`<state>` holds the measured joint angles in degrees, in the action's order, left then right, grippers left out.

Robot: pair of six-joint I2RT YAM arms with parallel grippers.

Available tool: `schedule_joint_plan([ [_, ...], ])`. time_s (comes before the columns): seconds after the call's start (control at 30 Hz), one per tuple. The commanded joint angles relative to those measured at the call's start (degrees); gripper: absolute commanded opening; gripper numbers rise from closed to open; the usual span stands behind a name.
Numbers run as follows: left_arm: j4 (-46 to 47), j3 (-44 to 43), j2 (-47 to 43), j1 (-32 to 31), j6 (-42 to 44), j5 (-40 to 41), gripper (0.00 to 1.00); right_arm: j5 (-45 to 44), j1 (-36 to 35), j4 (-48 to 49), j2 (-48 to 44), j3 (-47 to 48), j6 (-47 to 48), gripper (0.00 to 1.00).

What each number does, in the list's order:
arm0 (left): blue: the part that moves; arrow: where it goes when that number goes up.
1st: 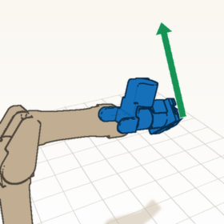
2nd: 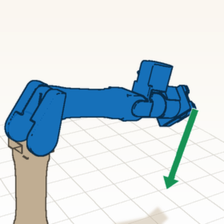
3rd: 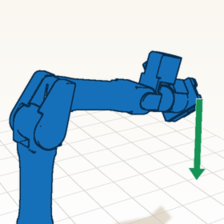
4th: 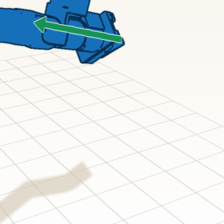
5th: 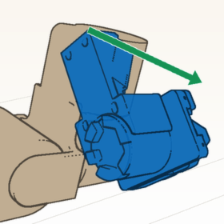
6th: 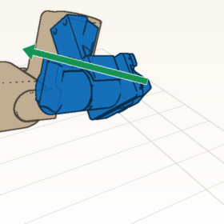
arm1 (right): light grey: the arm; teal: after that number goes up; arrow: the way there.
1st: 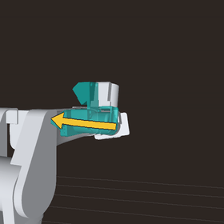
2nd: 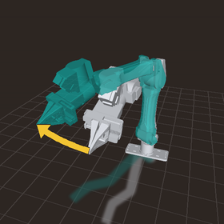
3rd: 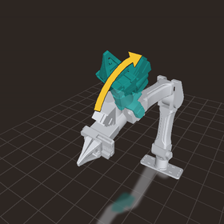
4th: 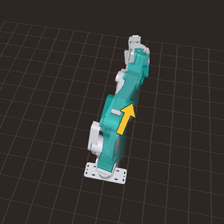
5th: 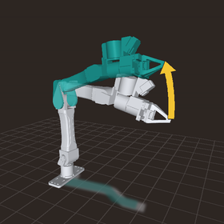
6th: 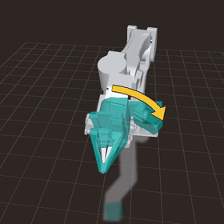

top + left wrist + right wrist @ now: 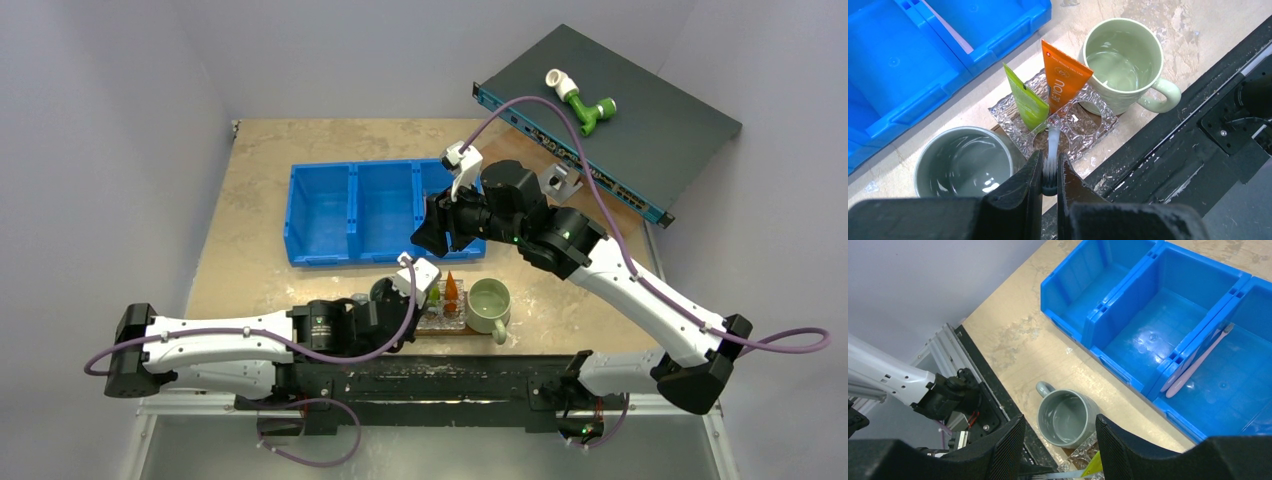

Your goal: Prepare toiletry sets of a toothbrush and toothpaste on the tray

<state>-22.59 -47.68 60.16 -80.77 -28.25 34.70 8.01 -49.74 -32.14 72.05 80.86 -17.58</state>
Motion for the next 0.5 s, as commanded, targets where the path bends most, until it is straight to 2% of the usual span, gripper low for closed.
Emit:
schedule_joint_plan([
  [0.0,3.1,0.4,1.0,-0.4,0.5,2.1,0.00,-1.3,0.3,1.3,0.3,-0.4,-0.6,0.56],
  [0.37,1.1,-1.4,1.9,-1.0,0.3,2.9,0.00,-1.2,0.3,1.4,0.4,-1.2,-0.6,0.57],
  [0.47,-0.3,-2.5,2.4,-1.3,0.3,3.3,0.09,-1.4,0.3,1.5,0.4,-1.3,-0.5,0.58],
])
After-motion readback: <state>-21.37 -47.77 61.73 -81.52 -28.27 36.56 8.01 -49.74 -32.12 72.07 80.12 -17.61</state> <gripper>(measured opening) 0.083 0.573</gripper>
